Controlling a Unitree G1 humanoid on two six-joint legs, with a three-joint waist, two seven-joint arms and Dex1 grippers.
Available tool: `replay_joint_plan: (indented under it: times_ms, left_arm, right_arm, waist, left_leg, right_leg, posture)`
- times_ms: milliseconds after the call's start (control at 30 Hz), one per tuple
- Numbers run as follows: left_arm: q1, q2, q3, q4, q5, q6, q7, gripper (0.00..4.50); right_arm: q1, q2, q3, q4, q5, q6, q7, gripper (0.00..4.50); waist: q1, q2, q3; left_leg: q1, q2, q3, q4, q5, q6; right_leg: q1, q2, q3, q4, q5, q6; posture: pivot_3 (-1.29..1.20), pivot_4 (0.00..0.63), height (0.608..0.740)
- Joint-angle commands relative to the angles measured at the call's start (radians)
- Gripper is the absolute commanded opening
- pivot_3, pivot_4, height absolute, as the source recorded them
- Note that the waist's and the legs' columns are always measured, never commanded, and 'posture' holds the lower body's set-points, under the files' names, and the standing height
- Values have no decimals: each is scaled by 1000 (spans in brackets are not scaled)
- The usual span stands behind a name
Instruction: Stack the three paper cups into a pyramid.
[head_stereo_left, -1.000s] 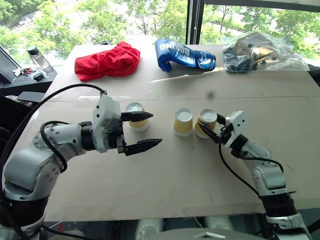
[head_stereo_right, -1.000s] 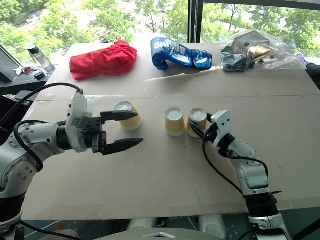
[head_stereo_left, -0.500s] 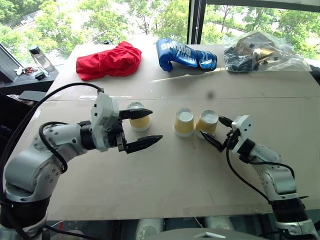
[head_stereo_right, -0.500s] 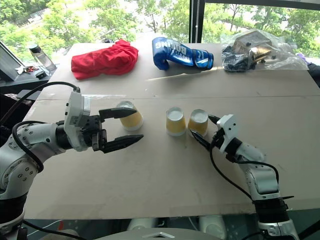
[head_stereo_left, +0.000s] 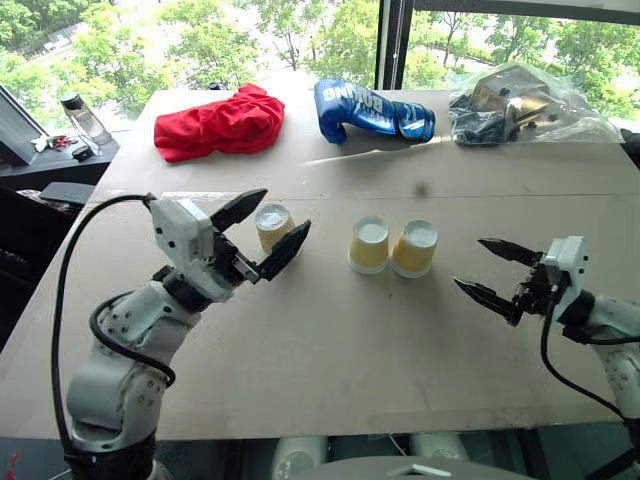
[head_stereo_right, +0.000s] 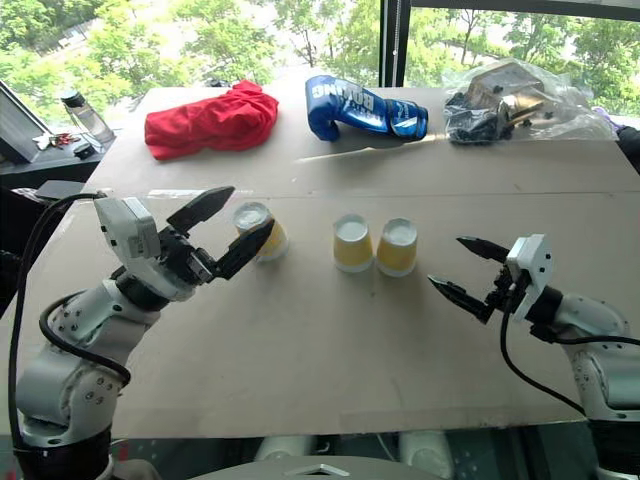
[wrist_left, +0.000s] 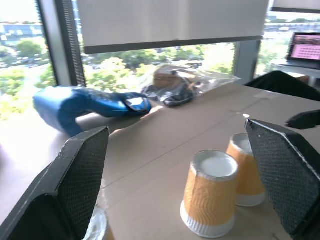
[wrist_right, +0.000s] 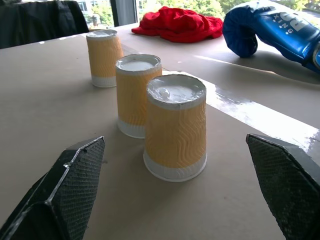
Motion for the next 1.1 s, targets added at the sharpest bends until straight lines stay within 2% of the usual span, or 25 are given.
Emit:
replay_joint_plan:
  times_ms: [33,200,333,633,1100]
  left_arm:
    - [14,-36,-35,12,105,-52,87,4500]
    - [20,-49,-35,72,187,-79,131,4500]
    - [5,-33,-37,128,194,-90,103,4500]
    - [-85,-52,-82,264,212,-114,80,4500]
    - [-256,-67,-138,328,270,-34,140,4500]
  right_arm:
    - [8,-14,-43,-70,95,43,33,4462]
    - [23,7,-56,-94,119,8,73,4462]
    - [28,14,-62,-120,134,20,54,4462]
    - [20,22,-64,-137,134,24,25,4462]
    - [29,28,-66,-149,127,15,4,4462]
  waist:
    - [0,-2,0]
    - [3,-2,-1]
    - [3,-2,-1]
    - [7,-2,-1]
    - [9,-2,-1]
  left_leg:
    - [0,0,-1,0,0,0]
    - [0,1,-3,0,0,0]
    - [0,0,-1,1,0,0]
    - [0,0,-2,1,0,0]
    - [0,-1,-2,1,0,0]
  right_leg:
    - [0,0,0,1,0,0]
    - [1,1,-1,2,0,0]
    - [0,0,-2,1,0,0]
    - [0,0,-3,1,0,0]
    - [0,0,-3,1,0,0]
  posture:
    - [0,150,740]
    - [0,150,740]
    - [0,150,740]
    - [0,150,740]
    - [0,150,740]
